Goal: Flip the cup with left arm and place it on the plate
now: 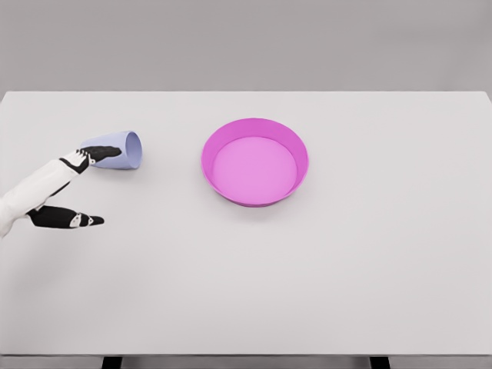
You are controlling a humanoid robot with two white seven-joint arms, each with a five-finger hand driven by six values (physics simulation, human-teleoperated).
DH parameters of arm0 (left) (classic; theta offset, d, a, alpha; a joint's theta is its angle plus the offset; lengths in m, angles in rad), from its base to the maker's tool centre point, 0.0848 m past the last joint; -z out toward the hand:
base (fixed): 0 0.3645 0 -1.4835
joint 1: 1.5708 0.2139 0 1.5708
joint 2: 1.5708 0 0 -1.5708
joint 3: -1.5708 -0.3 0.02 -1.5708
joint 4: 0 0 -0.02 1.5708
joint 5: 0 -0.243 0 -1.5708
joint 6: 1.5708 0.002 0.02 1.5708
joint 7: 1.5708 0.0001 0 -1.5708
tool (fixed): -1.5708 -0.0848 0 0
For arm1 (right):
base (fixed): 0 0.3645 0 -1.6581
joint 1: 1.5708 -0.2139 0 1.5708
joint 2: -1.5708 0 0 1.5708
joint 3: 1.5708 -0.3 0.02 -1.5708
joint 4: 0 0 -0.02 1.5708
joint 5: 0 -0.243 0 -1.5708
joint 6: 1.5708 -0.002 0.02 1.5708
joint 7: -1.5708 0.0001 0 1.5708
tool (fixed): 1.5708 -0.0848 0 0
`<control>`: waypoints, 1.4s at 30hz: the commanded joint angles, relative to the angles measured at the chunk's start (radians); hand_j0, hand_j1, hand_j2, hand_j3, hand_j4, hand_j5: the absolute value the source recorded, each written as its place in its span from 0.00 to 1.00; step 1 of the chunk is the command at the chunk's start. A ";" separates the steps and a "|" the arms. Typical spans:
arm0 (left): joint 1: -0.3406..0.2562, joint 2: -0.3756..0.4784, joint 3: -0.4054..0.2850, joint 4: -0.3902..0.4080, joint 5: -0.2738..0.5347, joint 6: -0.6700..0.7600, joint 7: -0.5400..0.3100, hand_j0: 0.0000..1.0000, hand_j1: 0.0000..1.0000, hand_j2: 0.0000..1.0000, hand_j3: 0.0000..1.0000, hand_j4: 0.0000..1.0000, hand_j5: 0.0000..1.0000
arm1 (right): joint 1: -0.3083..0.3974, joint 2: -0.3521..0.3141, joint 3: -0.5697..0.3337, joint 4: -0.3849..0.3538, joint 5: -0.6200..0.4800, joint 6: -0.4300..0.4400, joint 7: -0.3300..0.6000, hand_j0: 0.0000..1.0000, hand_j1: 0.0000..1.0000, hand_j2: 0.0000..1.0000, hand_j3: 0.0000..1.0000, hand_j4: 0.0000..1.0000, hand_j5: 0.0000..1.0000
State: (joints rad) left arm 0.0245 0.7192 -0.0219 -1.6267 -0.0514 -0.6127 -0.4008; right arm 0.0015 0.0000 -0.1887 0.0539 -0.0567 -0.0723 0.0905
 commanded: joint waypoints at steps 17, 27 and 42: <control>-0.049 0.000 0.016 0.019 -0.182 0.002 -0.075 1.00 1.00 1.00 1.00 1.00 1.00 | 0.000 0.000 0.000 0.001 0.000 0.000 0.000 1.00 1.00 1.00 1.00 1.00 1.00; -0.153 0.002 0.020 0.011 -0.179 0.002 -0.112 1.00 1.00 1.00 1.00 1.00 1.00 | 0.000 0.000 0.000 0.000 0.000 0.000 0.000 1.00 1.00 1.00 1.00 1.00 1.00; -0.209 -0.003 -0.009 0.165 -0.200 0.002 -0.151 1.00 1.00 1.00 1.00 1.00 1.00 | 0.000 0.000 0.000 0.001 0.000 0.000 0.000 1.00 1.00 1.00 1.00 1.00 1.00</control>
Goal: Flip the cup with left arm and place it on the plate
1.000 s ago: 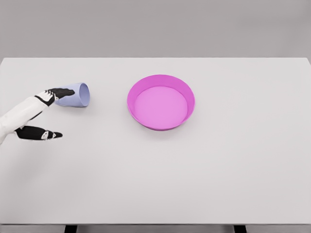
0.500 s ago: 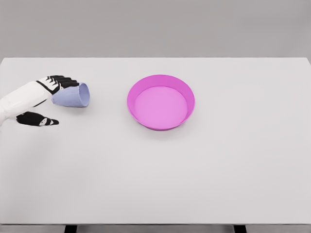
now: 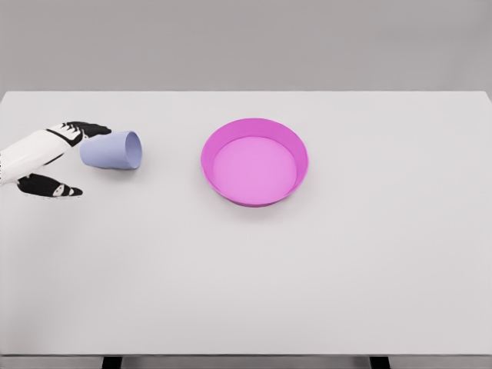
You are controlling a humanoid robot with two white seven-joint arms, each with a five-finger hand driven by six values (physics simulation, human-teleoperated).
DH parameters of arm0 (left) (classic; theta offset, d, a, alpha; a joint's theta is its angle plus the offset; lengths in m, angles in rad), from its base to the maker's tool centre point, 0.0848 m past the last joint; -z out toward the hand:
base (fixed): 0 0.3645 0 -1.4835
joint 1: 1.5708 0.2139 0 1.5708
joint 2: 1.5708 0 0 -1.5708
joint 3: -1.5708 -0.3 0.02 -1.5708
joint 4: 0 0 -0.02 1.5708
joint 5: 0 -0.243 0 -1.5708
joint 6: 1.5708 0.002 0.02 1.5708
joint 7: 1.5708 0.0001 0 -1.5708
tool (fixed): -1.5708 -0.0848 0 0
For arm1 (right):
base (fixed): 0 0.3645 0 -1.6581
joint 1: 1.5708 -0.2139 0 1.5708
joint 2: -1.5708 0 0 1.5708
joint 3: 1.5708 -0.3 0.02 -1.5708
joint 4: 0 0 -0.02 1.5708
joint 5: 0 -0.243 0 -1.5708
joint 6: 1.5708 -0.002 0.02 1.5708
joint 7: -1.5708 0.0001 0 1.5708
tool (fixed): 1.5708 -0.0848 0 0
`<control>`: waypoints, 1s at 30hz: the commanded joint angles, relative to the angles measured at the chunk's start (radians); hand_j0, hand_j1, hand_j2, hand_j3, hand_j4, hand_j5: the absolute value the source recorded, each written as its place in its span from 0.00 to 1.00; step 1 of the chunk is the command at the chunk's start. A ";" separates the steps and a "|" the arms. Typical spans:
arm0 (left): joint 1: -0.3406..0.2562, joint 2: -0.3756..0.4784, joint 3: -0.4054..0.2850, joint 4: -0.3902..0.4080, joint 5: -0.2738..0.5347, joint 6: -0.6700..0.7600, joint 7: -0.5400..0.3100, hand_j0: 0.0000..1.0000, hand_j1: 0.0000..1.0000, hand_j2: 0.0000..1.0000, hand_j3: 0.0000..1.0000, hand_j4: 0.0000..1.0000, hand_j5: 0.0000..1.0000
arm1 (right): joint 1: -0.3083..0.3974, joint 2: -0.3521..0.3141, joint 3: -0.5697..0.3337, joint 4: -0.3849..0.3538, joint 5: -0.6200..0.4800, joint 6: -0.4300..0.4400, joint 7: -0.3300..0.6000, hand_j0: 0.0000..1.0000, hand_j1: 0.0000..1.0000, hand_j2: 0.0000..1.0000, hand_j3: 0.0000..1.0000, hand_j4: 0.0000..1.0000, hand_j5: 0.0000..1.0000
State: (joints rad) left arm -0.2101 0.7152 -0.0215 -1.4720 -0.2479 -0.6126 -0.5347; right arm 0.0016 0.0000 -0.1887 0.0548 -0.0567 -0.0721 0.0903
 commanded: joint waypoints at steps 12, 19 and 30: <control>-0.141 -0.089 -0.080 0.133 -0.033 0.221 -0.076 1.00 1.00 1.00 1.00 1.00 1.00 | 0.000 0.000 0.000 0.000 0.000 -0.002 0.000 1.00 1.00 1.00 1.00 1.00 1.00; -0.146 -0.109 -0.090 0.076 -0.109 0.438 -0.076 1.00 1.00 1.00 1.00 1.00 1.00 | 0.000 0.000 0.000 -0.001 0.000 -0.002 0.000 1.00 1.00 1.00 1.00 1.00 1.00; -0.146 -0.134 -0.124 -0.013 -0.165 0.553 -0.076 1.00 1.00 1.00 1.00 1.00 1.00 | 0.000 0.000 0.000 0.000 0.000 0.000 0.000 1.00 1.00 1.00 1.00 1.00 1.00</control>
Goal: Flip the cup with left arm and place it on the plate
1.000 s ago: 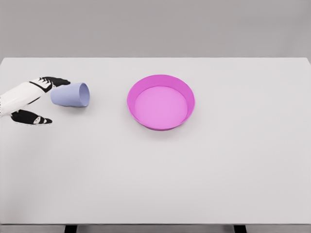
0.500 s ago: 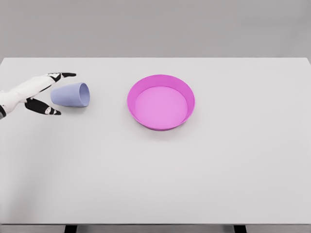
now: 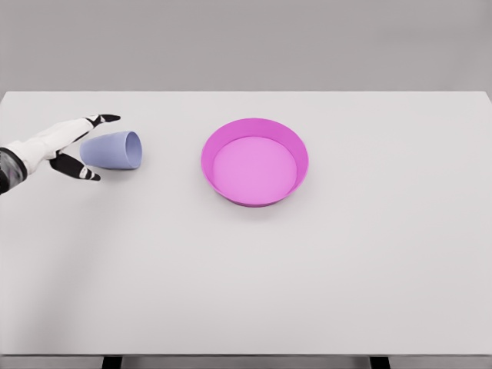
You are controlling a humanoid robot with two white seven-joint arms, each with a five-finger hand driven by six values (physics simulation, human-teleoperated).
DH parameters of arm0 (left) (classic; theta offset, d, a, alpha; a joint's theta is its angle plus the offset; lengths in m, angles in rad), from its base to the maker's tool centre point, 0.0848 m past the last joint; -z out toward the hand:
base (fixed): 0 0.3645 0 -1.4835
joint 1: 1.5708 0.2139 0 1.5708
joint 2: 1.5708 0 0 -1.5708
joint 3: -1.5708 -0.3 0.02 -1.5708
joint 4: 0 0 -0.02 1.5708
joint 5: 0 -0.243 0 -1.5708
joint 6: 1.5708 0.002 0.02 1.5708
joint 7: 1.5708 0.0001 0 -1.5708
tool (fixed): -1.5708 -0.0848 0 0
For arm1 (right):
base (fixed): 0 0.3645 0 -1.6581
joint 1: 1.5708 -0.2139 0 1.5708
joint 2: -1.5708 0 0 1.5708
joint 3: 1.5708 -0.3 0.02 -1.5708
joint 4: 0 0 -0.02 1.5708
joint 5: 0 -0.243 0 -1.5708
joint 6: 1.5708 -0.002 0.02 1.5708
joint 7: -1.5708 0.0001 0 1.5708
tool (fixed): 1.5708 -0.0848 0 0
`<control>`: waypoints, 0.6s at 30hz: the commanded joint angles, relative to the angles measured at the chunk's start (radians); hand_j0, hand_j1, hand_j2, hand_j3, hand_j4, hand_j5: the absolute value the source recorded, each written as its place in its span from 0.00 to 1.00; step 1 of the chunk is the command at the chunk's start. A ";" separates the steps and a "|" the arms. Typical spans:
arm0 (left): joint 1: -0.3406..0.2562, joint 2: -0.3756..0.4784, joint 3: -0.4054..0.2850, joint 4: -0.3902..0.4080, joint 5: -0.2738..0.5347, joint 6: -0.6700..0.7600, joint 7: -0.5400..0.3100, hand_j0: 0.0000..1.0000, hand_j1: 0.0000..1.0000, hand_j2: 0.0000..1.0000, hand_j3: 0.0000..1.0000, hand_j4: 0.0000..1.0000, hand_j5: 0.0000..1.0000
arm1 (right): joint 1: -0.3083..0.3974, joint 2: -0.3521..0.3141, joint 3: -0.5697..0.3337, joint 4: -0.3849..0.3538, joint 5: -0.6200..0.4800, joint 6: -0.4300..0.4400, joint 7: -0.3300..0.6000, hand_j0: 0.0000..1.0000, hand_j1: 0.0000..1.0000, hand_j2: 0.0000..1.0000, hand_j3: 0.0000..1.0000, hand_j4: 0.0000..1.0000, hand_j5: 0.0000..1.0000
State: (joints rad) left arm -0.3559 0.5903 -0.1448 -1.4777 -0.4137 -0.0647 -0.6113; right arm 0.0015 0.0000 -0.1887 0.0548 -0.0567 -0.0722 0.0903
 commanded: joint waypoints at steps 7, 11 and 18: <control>-0.002 -0.052 -0.001 -0.007 -0.004 0.006 0.000 1.00 1.00 1.00 1.00 1.00 1.00 | 0.000 0.000 0.000 0.000 0.000 0.000 0.000 1.00 1.00 1.00 1.00 1.00 1.00; -0.006 -0.072 -0.002 0.014 -0.005 0.006 0.000 1.00 1.00 1.00 1.00 1.00 1.00 | 0.000 0.000 0.000 0.000 0.000 0.000 0.000 1.00 1.00 1.00 1.00 1.00 1.00; -0.032 -0.121 -0.001 0.096 -0.068 0.003 0.000 1.00 1.00 1.00 1.00 1.00 1.00 | 0.000 0.000 0.000 0.000 0.000 0.000 0.000 1.00 1.00 1.00 1.00 1.00 1.00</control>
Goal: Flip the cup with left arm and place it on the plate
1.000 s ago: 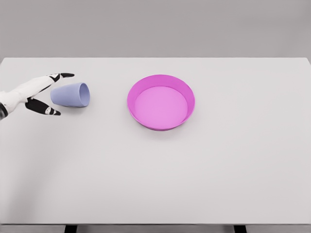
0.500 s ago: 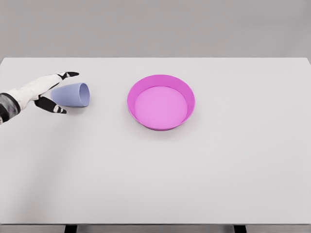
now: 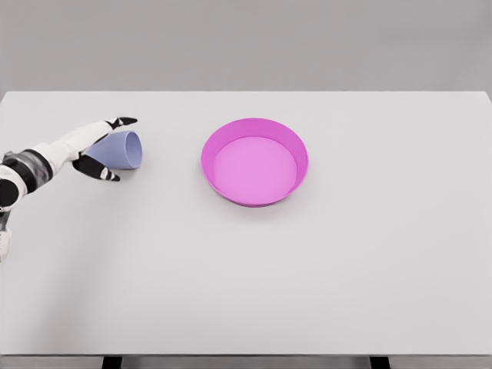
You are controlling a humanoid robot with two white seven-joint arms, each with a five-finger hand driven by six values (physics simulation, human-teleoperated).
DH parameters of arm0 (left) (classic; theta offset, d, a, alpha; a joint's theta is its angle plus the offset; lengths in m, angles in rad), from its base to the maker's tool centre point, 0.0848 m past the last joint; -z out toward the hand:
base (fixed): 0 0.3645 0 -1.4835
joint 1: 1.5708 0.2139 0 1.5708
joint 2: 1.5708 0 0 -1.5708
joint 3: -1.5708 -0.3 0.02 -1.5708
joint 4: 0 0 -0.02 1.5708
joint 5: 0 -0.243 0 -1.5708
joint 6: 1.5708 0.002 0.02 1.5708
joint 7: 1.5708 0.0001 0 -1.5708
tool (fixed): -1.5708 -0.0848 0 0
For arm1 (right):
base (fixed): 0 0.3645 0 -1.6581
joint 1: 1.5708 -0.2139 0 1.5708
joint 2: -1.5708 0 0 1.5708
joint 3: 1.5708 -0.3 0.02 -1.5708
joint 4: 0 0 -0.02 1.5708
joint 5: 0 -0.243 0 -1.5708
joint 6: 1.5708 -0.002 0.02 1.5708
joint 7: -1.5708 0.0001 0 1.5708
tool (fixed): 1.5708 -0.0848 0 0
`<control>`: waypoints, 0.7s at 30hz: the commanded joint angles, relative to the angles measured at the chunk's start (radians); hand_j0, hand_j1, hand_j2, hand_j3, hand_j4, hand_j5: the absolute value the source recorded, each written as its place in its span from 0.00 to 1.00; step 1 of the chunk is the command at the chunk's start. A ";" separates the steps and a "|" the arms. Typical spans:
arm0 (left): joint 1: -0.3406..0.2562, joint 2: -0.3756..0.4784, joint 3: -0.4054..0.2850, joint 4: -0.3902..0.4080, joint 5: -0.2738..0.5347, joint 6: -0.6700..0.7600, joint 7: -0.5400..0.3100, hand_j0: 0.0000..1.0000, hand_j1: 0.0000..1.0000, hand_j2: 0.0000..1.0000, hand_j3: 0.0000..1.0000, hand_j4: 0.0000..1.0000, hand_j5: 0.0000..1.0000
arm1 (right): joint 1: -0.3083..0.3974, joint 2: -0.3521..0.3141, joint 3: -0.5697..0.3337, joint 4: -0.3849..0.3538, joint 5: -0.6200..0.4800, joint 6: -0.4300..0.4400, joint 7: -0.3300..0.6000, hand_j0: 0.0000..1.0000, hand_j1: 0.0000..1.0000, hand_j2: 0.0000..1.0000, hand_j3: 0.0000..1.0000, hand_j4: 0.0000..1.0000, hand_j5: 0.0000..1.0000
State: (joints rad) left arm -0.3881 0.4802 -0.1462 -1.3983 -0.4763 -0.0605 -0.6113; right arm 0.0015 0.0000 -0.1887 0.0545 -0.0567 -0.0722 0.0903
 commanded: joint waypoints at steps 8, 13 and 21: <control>0.002 -0.011 -0.003 0.013 -0.005 -0.010 0.000 1.00 1.00 1.00 1.00 1.00 1.00 | 0.000 0.000 0.000 -0.001 0.000 0.000 0.000 1.00 1.00 1.00 1.00 1.00 1.00; 0.000 -0.014 -0.013 0.013 -0.008 -0.010 0.000 1.00 1.00 1.00 1.00 1.00 1.00 | 0.000 0.000 0.000 0.001 0.000 -0.001 0.000 1.00 1.00 1.00 1.00 1.00 1.00; -0.041 -0.038 -0.016 0.073 -0.044 -0.004 0.000 1.00 1.00 1.00 1.00 1.00 1.00 | 0.000 0.000 0.000 0.001 0.000 0.000 0.000 1.00 1.00 1.00 1.00 1.00 1.00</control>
State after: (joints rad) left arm -0.4295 0.4471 -0.1625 -1.3475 -0.5158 -0.0658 -0.6113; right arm 0.0015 0.0000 -0.1887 0.0549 -0.0567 -0.0723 0.0903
